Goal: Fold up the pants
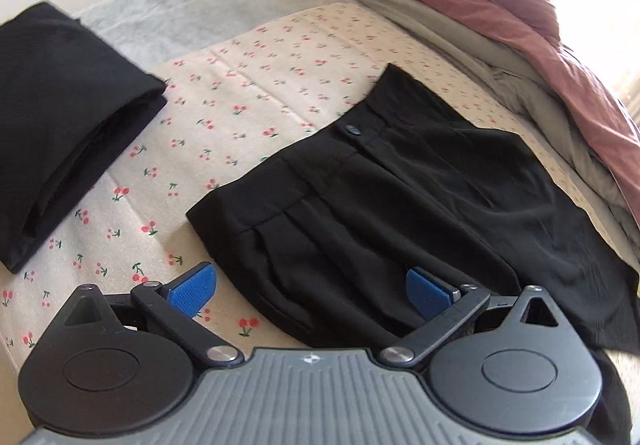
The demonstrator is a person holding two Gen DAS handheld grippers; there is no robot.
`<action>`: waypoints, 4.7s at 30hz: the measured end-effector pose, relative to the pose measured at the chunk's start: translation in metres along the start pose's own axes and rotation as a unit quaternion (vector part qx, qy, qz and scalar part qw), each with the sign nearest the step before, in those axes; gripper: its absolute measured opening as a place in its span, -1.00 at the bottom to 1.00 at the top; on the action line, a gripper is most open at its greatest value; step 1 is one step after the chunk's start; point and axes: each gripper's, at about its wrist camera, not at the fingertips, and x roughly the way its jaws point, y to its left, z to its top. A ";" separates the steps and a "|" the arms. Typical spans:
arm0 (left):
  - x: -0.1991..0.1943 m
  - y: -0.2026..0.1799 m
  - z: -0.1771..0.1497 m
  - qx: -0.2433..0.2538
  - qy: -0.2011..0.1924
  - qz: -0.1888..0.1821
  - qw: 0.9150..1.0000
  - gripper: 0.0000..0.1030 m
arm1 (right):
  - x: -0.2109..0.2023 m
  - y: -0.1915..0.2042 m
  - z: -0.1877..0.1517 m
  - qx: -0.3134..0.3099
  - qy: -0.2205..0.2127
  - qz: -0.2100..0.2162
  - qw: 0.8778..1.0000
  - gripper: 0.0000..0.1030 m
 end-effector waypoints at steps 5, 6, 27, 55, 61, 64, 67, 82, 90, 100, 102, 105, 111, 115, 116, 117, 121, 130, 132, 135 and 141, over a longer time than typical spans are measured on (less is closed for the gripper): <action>0.029 0.028 -0.016 -0.078 0.023 -0.036 0.996 0.79 | 0.019 -0.055 0.000 0.091 0.039 -0.031 0.995 0.37; 0.032 0.030 -0.016 -0.093 0.034 -0.049 0.994 0.71 | 0.017 -0.068 0.004 0.109 0.028 -0.039 0.993 0.37; -0.009 0.043 -0.009 -0.053 -0.048 -0.110 0.991 -0.91 | -0.051 -0.098 0.032 0.172 -0.186 -0.042 0.966 -0.96; 0.021 -0.005 0.030 0.087 -0.105 -0.008 0.991 0.34 | -0.005 -0.022 0.029 -0.015 -0.098 -0.085 0.991 -0.72; 0.072 -0.040 0.071 0.141 -0.098 -0.011 0.985 0.81 | 0.004 0.029 0.015 -0.115 -0.088 -0.045 0.988 -0.67; 0.112 -0.054 0.080 0.131 -0.095 0.001 0.987 0.81 | 0.009 0.045 0.006 -0.155 -0.080 -0.041 0.984 -0.57; 0.143 -0.074 0.077 0.167 -0.091 0.017 0.982 0.41 | 0.016 0.053 0.002 -0.178 -0.068 -0.044 0.981 -0.53; 0.148 -0.085 0.088 0.134 -0.137 0.028 0.981 -0.76 | 0.057 0.019 0.100 -0.068 -0.085 -0.009 0.994 -0.53; 0.132 -0.111 0.081 0.189 -0.181 0.078 0.962 -0.18 | 0.127 0.050 0.155 -0.227 -0.147 -0.068 0.960 -0.44; 0.138 -0.109 0.088 0.195 -0.169 0.063 0.964 0.25 | 0.215 0.088 0.240 -0.303 -0.144 -0.085 0.938 0.01; 0.140 -0.109 0.088 0.194 -0.166 0.063 0.965 0.25 | 0.231 0.085 0.249 -0.301 -0.121 -0.077 0.943 -0.02; 0.143 -0.109 0.086 0.197 -0.163 0.063 0.965 0.25 | 0.235 0.077 0.260 -0.273 -0.087 -0.008 0.958 -0.78; 0.147 -0.113 0.081 0.206 -0.158 0.064 0.964 0.25 | 0.193 0.077 0.287 -0.237 -0.142 -0.053 0.960 -0.90; 0.152 -0.117 0.076 0.212 -0.147 0.073 0.963 0.31 | 0.192 0.079 0.297 -0.195 -0.166 -0.120 0.959 -0.88; 0.152 -0.118 0.074 0.214 -0.148 0.077 0.962 0.32 | 0.202 0.083 0.293 -0.205 -0.163 -0.139 0.955 -0.79; 0.152 -0.118 0.074 0.216 -0.149 0.077 0.962 0.35 | 0.212 0.087 0.287 -0.223 -0.159 -0.157 0.949 -0.71; 0.150 -0.117 0.075 0.214 -0.148 0.075 0.963 0.46 | 0.240 0.087 0.268 -0.255 -0.127 -0.239 0.928 -0.48; 0.137 -0.110 0.087 0.159 -0.125 0.061 0.978 0.51 | 0.133 0.042 0.232 -0.136 -0.121 -0.105 0.978 -0.14; 0.128 -0.112 0.084 0.147 -0.118 0.053 0.981 0.51 | 0.100 0.044 0.196 -0.139 -0.112 -0.049 0.983 -0.02; 0.114 -0.122 0.075 0.157 -0.105 0.028 0.982 0.51 | 0.050 0.068 0.133 -0.174 -0.099 0.039 0.979 0.06; 0.089 -0.127 0.055 0.154 -0.067 -0.033 0.985 0.65 | -0.003 0.120 0.044 -0.204 -0.034 0.110 0.972 0.14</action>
